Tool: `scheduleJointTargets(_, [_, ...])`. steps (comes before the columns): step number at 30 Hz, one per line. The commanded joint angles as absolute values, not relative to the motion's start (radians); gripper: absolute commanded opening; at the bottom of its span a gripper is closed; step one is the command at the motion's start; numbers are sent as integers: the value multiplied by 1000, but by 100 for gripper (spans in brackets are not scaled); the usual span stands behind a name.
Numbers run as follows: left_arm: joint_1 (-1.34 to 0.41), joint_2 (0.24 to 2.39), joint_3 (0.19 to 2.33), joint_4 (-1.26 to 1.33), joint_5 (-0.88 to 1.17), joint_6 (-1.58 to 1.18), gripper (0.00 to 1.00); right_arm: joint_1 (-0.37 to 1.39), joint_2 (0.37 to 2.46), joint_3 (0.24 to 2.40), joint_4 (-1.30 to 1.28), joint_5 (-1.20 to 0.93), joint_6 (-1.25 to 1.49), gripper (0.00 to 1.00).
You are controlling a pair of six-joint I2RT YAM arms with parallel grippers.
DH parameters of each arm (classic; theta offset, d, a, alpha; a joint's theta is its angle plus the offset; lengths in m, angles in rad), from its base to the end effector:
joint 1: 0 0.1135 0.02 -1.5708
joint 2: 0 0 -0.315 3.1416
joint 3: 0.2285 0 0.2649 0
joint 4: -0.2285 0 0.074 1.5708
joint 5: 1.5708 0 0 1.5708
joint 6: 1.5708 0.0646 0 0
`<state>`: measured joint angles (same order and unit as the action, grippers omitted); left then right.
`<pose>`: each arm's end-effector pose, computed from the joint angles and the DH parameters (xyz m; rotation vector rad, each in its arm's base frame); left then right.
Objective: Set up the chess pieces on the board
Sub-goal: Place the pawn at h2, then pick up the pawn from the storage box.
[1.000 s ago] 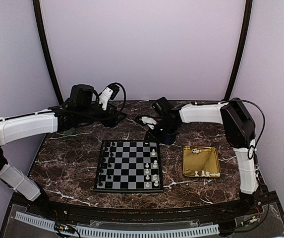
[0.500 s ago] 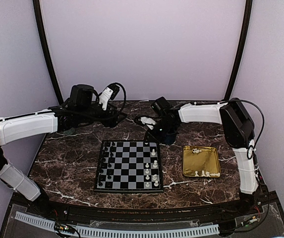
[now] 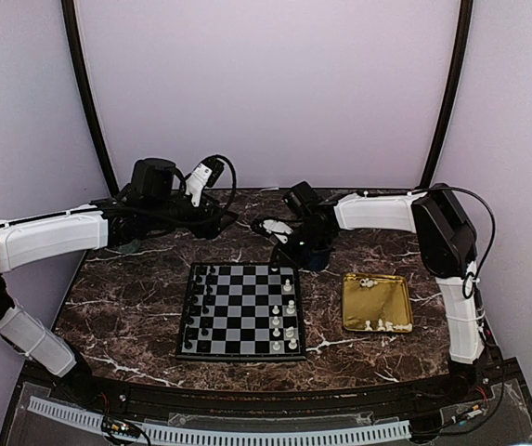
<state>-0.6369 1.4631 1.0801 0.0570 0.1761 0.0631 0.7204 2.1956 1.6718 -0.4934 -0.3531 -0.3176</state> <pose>0.2974 -0.2340 0.3418 0.7752 1.7679 -0.5543 0.3824 0.3654 0.1774 -1.4071 2.1970 0.6035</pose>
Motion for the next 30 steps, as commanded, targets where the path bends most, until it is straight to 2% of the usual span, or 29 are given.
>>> scheduleJointTargets(1, [-635, 1440, 1095, 61, 189, 59, 68, 741, 2215, 1681, -533, -383, -321, 13])
scheduleJointTargets(8, [-635, 1441, 1095, 61, 188, 60, 68, 739, 2199, 1699, -545, -362, -326, 14])
scheduleJointTargets(13, [-635, 1442, 1093, 61, 183, 60, 69, 724, 2111, 1718, -549, -348, -316, 23])
scheduleJointTargets(17, [-635, 1440, 1091, 63, 172, 61, 69, 696, 2006, 1705, -593, -350, -341, 25])
scheduleJointTargets(22, [-635, 1434, 1092, 63, 178, 56, 69, 609, 1844, 1571, -643, -345, -372, 24])
scheduleJointTargets(30, [-635, 1436, 1095, 60, 190, 49, 69, 454, 1608, 1252, -676, -249, -459, 18])
